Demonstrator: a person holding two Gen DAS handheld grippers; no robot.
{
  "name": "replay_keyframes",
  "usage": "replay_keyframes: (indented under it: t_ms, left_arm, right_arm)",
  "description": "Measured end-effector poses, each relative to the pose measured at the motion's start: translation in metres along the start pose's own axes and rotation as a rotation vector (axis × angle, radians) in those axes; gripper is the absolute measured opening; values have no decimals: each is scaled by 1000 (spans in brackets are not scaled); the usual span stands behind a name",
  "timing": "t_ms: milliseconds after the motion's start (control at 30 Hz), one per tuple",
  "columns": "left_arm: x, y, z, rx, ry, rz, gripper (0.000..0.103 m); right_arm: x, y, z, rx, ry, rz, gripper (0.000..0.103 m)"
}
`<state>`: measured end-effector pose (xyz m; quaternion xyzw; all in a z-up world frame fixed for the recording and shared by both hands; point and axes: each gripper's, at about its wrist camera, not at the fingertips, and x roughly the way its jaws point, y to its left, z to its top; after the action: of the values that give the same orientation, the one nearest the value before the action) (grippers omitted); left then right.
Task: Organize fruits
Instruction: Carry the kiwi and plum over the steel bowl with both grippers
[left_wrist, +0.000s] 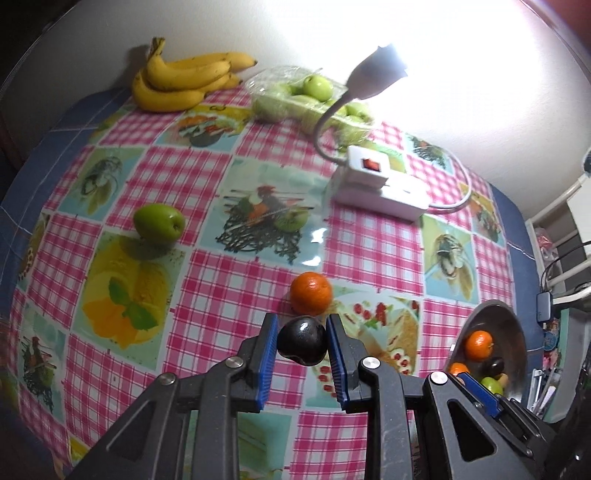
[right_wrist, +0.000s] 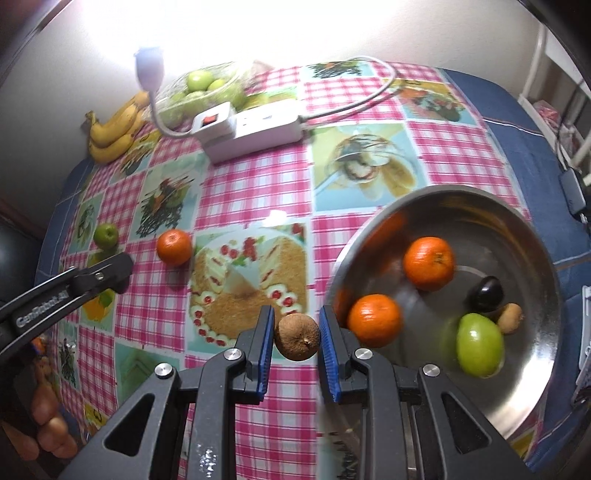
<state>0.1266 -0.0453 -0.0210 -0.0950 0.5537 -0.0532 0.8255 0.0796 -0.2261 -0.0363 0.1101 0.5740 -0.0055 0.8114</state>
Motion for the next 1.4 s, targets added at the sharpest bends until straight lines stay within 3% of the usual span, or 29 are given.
replay_keyframes:
  t_ms: [400, 767, 1400]
  left_arm:
    - [-6, -56, -15, 117, 3, -63, 28]
    - [-3, -116, -41, 250, 31, -106, 28]
    - [9, -161, -71, 368, 89, -123, 28]
  right_arm:
    - [-21, -63, -1, 141, -45, -60, 26]
    - [-25, -85, -5, 170, -50, -90, 26]
    - [-40, -123, -19, 232, -56, -152, 26]
